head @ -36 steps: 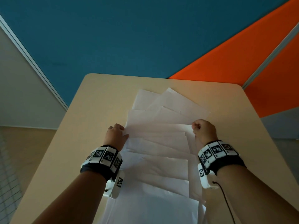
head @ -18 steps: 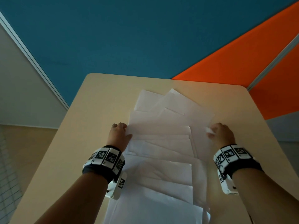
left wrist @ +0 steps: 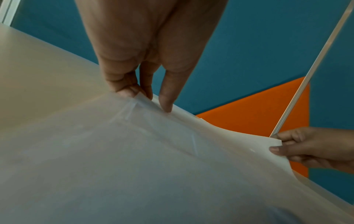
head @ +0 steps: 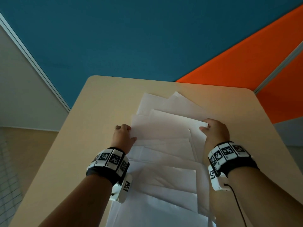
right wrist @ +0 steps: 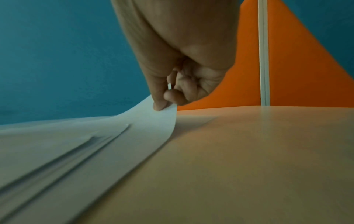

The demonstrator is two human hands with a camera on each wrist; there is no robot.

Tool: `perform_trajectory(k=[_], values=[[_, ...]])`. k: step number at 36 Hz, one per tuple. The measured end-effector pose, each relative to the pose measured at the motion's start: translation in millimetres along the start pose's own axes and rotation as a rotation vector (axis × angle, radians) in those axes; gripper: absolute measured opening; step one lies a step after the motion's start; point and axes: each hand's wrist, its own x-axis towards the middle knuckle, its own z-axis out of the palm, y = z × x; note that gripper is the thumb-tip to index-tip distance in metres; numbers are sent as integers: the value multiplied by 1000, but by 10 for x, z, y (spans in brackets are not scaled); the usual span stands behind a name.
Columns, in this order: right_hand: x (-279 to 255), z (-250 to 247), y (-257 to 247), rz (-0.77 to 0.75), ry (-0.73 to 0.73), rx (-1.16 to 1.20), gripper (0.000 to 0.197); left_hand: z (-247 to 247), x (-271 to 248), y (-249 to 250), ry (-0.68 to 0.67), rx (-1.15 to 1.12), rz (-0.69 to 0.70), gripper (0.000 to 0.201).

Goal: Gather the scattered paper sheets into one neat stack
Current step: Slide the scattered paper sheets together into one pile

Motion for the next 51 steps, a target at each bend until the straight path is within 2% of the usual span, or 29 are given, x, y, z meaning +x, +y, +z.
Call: perform_trajectory(k=[10, 18, 22, 23, 25, 26, 28, 29, 33, 37, 43, 48, 51], values=[[7, 193, -380, -110, -43, 11, 33, -13, 20, -14, 6, -17, -3, 46], [7, 212, -395, -131, -63, 23, 34, -13, 38, -29, 11, -18, -1, 45], [-26, 149, -306, -69, -64, 116, 44, -48, 10, -35, 12, -18, 9, 46], [-51, 117, -262, -27, -73, 90, 40, -66, -3, -54, 13, -22, 8, 47], [-128, 35, -160, 29, -103, -5, 19, -129, -60, -119, 10, -13, -3, 51], [-193, -3, -117, 50, -140, -55, 27, -169, -101, -162, 12, -1, -11, 53], [-362, -50, -57, 96, -220, -117, 24, -251, -209, -261, -5, 56, -34, 54], [-448, -51, -21, 137, -255, -125, 33, -287, -281, -305, -27, 98, -43, 53], [-733, 88, 55, 240, -293, -48, 50, -304, -536, -407, -74, 120, -98, 52], [-909, 214, -59, 199, -311, -65, 47, -197, -665, -346, -120, 83, -64, 47], [-1001, 247, -161, 113, -272, -22, 40, -145, -682, -345, -101, -41, -48, 43], [-1129, 135, 16, 170, -246, -90, 45, -246, -804, -515, -64, -48, -75, 49], [-1279, 131, 129, 210, -279, -138, 49, -286, -945, -641, -100, -7, -80, 46]])
